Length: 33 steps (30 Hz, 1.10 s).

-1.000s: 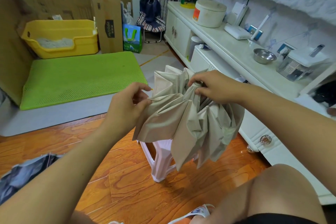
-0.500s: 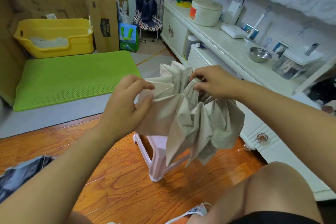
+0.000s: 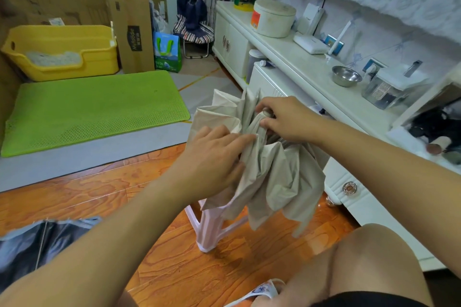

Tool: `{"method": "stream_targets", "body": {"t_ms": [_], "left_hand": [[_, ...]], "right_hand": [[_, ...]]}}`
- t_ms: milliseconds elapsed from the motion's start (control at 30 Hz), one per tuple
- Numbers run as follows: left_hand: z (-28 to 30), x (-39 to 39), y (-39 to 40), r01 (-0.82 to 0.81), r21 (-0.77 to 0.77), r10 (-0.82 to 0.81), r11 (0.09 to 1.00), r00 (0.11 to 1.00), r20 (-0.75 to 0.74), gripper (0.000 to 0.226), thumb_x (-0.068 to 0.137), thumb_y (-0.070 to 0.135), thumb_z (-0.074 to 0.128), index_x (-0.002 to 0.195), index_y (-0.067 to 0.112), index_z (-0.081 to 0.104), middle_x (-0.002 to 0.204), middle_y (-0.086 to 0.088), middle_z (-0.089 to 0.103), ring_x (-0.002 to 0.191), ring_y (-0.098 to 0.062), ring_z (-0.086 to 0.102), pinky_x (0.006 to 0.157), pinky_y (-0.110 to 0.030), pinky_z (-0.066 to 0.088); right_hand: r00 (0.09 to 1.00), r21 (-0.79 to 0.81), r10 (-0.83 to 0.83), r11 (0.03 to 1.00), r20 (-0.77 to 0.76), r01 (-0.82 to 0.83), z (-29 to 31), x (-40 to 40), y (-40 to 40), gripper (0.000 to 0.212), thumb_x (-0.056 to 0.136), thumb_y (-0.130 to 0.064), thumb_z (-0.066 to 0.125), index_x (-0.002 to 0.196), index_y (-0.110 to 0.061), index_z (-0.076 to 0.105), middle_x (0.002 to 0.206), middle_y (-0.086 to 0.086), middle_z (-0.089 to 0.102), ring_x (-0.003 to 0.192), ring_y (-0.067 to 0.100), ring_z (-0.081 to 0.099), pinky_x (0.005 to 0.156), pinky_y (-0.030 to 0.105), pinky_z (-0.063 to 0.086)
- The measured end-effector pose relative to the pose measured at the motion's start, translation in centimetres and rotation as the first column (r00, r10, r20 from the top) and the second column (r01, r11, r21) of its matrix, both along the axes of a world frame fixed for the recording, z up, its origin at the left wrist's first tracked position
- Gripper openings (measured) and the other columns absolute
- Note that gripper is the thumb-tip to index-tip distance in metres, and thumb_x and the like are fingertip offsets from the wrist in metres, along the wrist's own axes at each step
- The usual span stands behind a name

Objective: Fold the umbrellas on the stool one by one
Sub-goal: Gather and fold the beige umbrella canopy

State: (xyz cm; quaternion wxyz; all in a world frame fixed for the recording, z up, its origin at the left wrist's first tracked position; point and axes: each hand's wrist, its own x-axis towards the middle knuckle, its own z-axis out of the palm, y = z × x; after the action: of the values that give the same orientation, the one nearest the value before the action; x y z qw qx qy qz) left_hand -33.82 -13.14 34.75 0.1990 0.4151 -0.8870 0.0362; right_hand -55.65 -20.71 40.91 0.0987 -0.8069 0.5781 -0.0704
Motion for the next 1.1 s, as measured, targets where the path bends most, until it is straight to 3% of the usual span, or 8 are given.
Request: {"method": "stream_targets", "body": {"t_ms": [100,200,400,467,633,833,967,1100], "left_hand": [[0.0,0.1,-0.8,-0.15,0.084,0.157,0.985,0.985,-0.072,0.05,0.091,0.046,0.053,0.134,0.019,0.051,0.105,0.003,0.071,0.104,-0.028,0.056,0.087,-0.043,0.041],[-0.7,0.7,-1.5,-0.175,-0.015,0.174,0.985,0.985,-0.015,0.035,0.092,0.051,0.044,0.102,0.03,0.071,0.105,0.01,0.071,0.102,-0.028,0.054,0.082,-0.041,0.031],[-0.9,0.3,-1.9,-0.223,0.078,0.227,0.972,0.973,-0.049,0.041,0.091,0.054,0.041,0.106,0.041,0.076,0.128,-0.011,0.066,0.123,-0.049,0.048,0.094,-0.047,0.025],[-0.7,0.3,-1.9,-0.254,0.11,0.262,0.961,0.963,-0.059,0.045,0.091,0.06,0.036,0.109,0.045,0.074,0.13,-0.009,0.065,0.126,-0.047,0.046,0.097,-0.048,0.023],[0.3,2.2,-2.4,-0.311,0.132,0.316,0.941,0.949,-0.02,0.063,0.083,0.075,0.033,0.123,0.036,0.063,0.129,0.009,0.061,0.128,-0.028,0.041,0.103,-0.044,0.024],[0.3,6.0,-3.5,-0.334,0.2,0.355,0.921,0.931,-0.082,0.05,0.092,0.048,0.032,0.127,0.033,0.065,0.125,0.004,0.064,0.119,-0.031,0.047,0.094,-0.044,0.035],[0.0,6.1,-3.2,-0.246,0.242,0.287,0.938,0.946,-0.152,0.042,0.089,0.051,0.047,0.122,0.035,0.067,0.115,0.003,0.061,0.107,-0.027,0.049,0.089,-0.043,0.04],[0.0,5.8,-2.4,-0.148,0.29,0.226,0.945,0.94,-0.256,0.048,0.082,0.054,0.048,0.123,0.035,0.066,0.127,0.004,0.052,0.116,-0.024,0.045,0.1,-0.046,0.039]], "right_hand": [[0.998,-0.009,0.062,0.998,-0.001,-0.062,-0.1,0.2,0.1,0.026,0.096,-0.022,0.063,0.121,-0.025,0.064,0.103,0.004,0.068,0.102,0.023,0.061,0.093,0.04,0.049],[0.986,-0.019,0.165,0.986,-0.006,-0.165,-0.3,0.3,0.1,0.023,0.098,-0.035,0.061,0.116,-0.022,0.066,0.115,-0.001,0.062,0.111,0.017,0.057,0.101,0.042,0.045],[0.972,0.149,0.237,0.961,-0.011,-0.232,0.9,2.1,1.5,0.057,0.08,-0.079,0.051,0.12,-0.039,0.058,0.125,-0.007,0.05,0.111,0.014,0.055,0.099,0.033,0.044],[0.967,0.179,0.253,0.952,-0.016,-0.247,0.7,2.5,1.6,0.05,0.075,-0.076,0.058,0.107,-0.037,0.061,0.119,-0.01,0.046,0.104,0.011,0.056,0.092,0.028,0.044],[0.949,0.07,0.303,0.952,-0.089,-0.297,-0.1,2.4,1.0,0.013,0.088,-0.03,0.068,0.09,-0.018,0.067,0.114,-0.003,0.048,0.097,0.015,0.056,0.086,0.029,0.043],[0.94,0.09,0.328,0.943,-0.095,-0.32,-0.2,0.9,0.7,0.012,0.085,-0.027,0.068,0.081,-0.017,0.062,0.112,-0.007,0.047,0.102,0.015,0.055,0.096,0.04,0.047],[0.96,0.137,0.278,0.952,-0.006,-0.275,0.2,0.9,0.6,0.025,0.096,-0.045,0.06,0.099,-0.024,0.072,0.119,-0.006,0.052,0.114,0.01,0.052,0.105,0.033,0.041],[0.968,0.145,0.247,0.957,0.042,-0.251,0.6,1.2,0.5,0.029,0.106,-0.024,0.046,0.121,-0.025,0.071,0.125,-0.001,0.055,0.122,0.01,0.048,0.109,0.028,0.034]]}}
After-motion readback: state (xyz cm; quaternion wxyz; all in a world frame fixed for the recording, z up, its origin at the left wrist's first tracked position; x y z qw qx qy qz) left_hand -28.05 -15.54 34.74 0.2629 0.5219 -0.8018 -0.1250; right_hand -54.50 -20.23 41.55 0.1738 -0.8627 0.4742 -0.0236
